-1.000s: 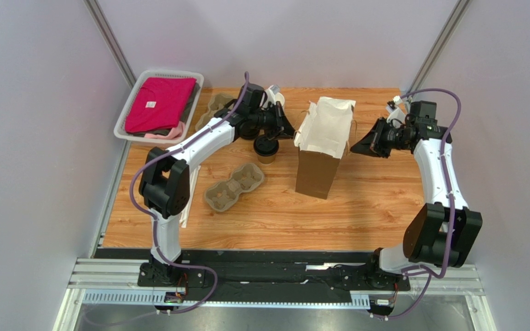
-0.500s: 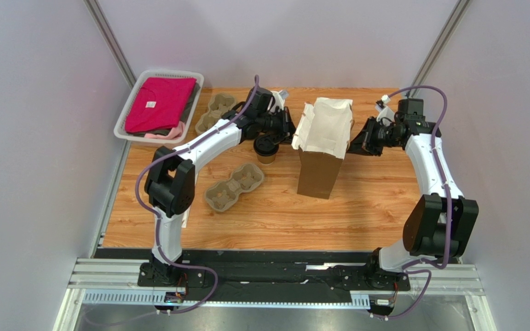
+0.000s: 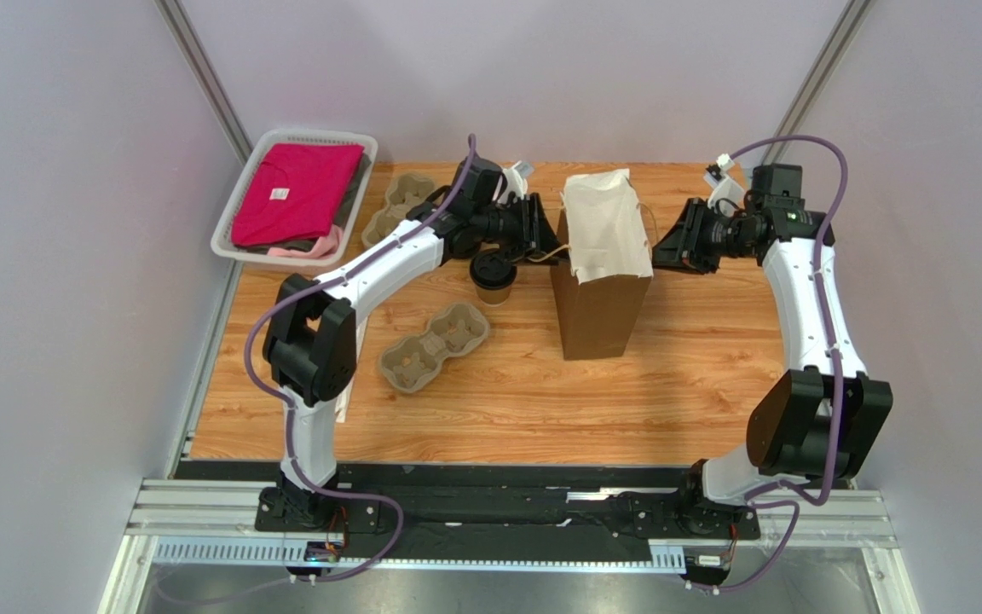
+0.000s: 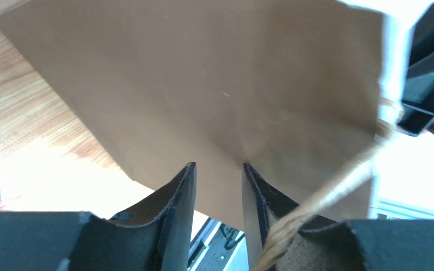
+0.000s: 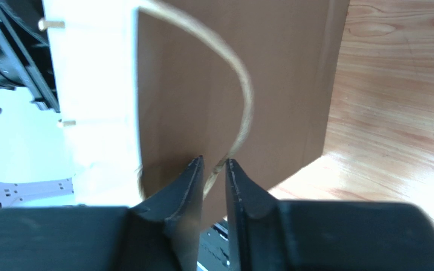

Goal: Pack the takeout coffee

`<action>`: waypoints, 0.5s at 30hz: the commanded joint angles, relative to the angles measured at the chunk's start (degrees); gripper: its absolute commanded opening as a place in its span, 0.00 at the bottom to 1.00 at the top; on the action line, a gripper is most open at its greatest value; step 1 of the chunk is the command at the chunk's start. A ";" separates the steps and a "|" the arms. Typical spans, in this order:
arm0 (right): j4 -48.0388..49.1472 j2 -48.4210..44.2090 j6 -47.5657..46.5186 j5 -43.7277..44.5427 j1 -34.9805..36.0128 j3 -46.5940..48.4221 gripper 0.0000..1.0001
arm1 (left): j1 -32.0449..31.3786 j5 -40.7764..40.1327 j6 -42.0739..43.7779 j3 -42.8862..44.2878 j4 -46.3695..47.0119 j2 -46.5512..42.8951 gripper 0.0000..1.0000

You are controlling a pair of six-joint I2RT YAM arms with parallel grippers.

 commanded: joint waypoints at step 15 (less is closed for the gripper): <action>-10.60 -6.08 -7.03 -0.29 -3.04 9.65 0.43 | 1.32 1.49 -1.77 -4.33 7.12 -13.84 0.74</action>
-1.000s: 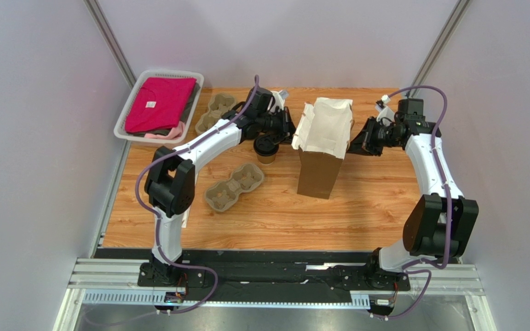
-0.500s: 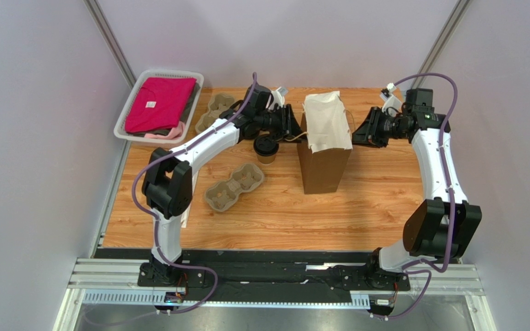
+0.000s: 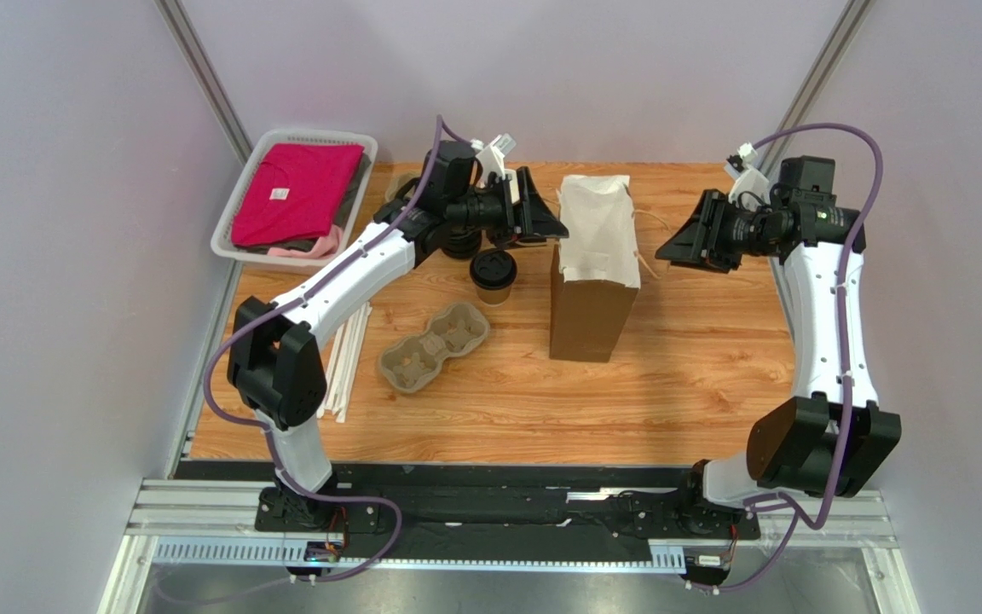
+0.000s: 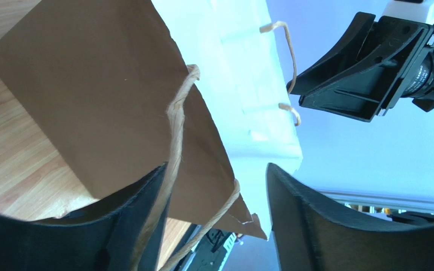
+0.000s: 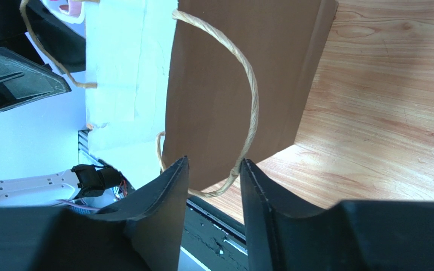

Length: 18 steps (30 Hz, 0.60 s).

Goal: Pack the takeout coffee

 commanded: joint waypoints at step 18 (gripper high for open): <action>-1.33 -4.74 -0.54 -0.22 -0.46 5.86 0.73 | 1.88 -0.33 -6.84 -11.33 13.36 -9.52 0.98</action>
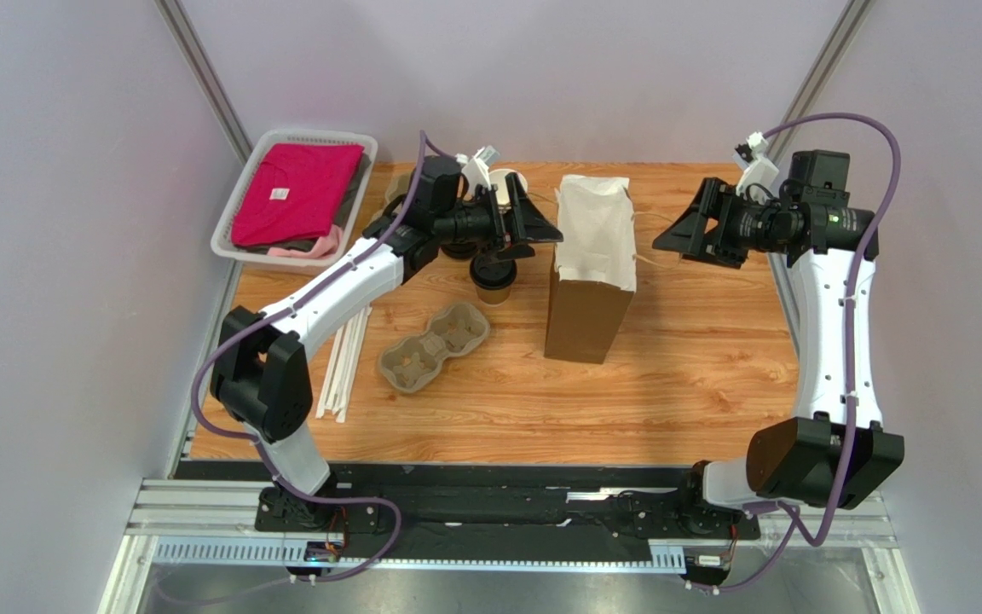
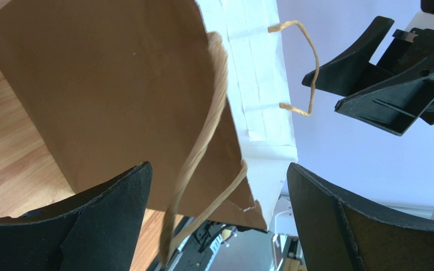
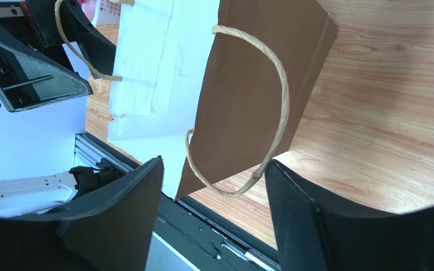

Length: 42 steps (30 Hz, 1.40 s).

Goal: Pack the takeout coffee

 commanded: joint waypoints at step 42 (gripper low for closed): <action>-0.31 -0.79 1.29 -0.11 -1.85 8.72 1.00 | 12.51 7.13 169.40 -7.58 -63.38 -4.86 0.91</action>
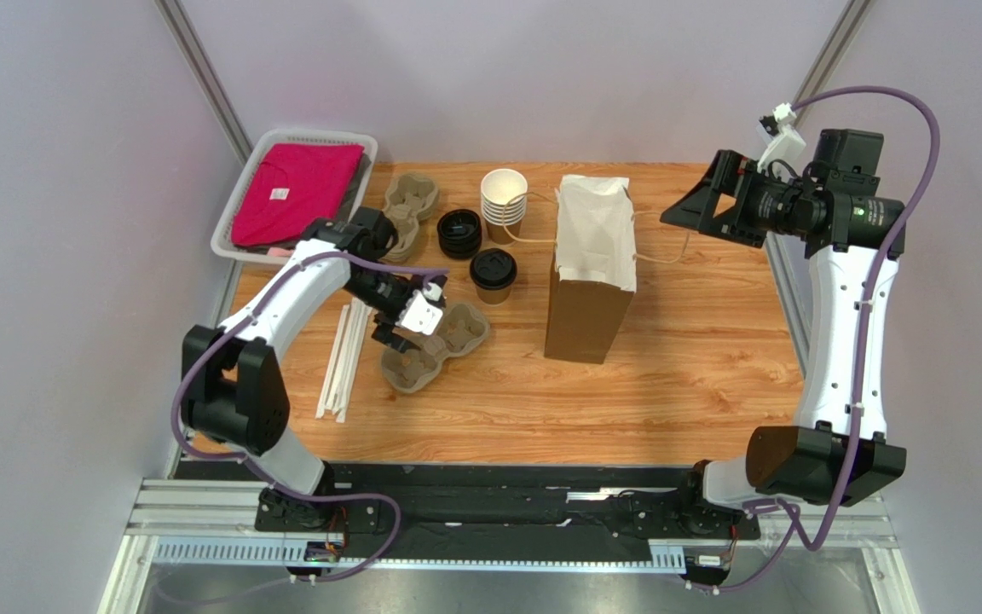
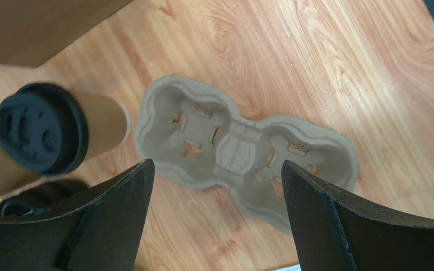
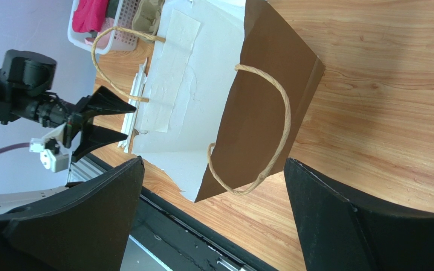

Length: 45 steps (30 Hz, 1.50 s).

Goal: Pack the takeout coffee

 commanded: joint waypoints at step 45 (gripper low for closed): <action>2.74 0.75 1.20 -0.15 -0.36 -1.74 1.00 | -8.01 -16.50 4.26 -0.27 2.38 12.40 0.50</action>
